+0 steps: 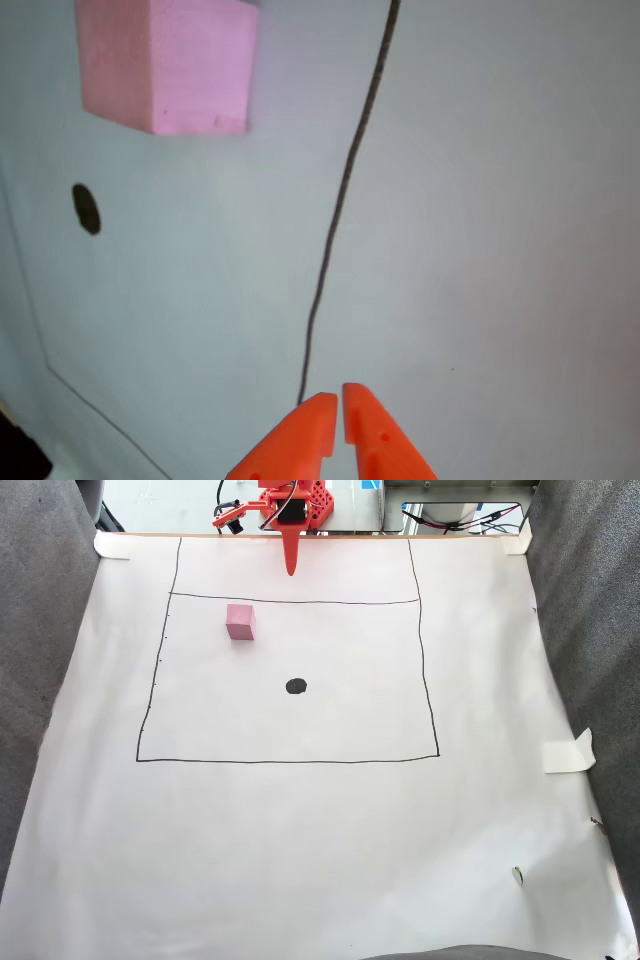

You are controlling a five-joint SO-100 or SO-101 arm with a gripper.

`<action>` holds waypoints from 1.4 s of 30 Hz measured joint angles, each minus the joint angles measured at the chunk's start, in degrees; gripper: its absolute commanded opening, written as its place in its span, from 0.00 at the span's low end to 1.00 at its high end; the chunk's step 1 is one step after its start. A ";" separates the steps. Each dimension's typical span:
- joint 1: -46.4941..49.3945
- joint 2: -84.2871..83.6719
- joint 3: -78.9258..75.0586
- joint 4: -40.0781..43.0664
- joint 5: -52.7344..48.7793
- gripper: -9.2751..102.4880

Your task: Grasp the colored block, Place it on the black dot, and then return the arm to the default position.

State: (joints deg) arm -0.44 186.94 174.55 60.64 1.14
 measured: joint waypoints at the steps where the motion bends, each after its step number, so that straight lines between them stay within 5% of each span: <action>1: 0.00 0.00 0.00 0.00 0.00 0.08; 28: -0.53 -2.20 -1.67 -1.85 -1.05 0.08; 42: 6.06 -45.62 -40.25 2.37 4.48 0.08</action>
State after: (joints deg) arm 5.62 141.33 134.30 63.02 5.62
